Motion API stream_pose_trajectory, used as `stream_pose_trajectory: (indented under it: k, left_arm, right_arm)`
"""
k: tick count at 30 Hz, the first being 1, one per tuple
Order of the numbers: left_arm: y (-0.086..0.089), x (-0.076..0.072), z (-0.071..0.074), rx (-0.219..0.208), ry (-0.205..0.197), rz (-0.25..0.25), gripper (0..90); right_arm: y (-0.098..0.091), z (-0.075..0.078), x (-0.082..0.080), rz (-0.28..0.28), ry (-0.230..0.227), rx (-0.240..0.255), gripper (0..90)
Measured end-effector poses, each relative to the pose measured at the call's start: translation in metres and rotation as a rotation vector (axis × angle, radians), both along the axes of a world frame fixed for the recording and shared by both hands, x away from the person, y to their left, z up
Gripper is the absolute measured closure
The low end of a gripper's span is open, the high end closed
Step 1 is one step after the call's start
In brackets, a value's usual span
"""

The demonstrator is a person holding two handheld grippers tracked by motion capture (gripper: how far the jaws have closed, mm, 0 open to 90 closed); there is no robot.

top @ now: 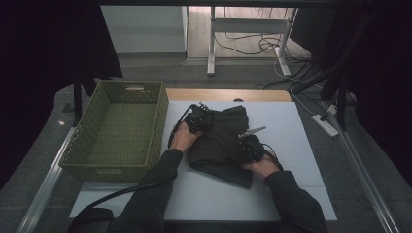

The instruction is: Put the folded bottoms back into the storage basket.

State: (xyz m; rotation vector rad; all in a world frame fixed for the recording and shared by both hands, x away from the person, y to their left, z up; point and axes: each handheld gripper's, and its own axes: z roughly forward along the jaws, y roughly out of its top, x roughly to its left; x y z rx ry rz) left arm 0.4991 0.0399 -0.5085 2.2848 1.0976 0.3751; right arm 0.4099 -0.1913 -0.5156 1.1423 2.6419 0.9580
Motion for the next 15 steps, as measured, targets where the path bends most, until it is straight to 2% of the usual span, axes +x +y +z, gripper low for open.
stream_pose_trajectory:
  k: [7, 10, 15]
  left_arm:
    - [-0.0004, 0.0011, 0.0002, -0.009, 0.012, 0.015, 61.3]
    - [-0.0004, 0.0009, 0.0002, -0.019, 0.017, 0.018, 62.8]
    - [-0.0003, 0.0005, 0.0010, -0.031, 0.023, 0.028, 66.2]
  right_arm:
    - [0.0023, 0.0027, 0.0035, 0.046, 0.051, 0.045, 48.9]
    - [0.0021, 0.0040, 0.0039, 0.064, 0.064, 0.068, 62.9]
    - [0.0029, 0.0072, 0.0046, 0.063, 0.084, 0.072, 71.2]
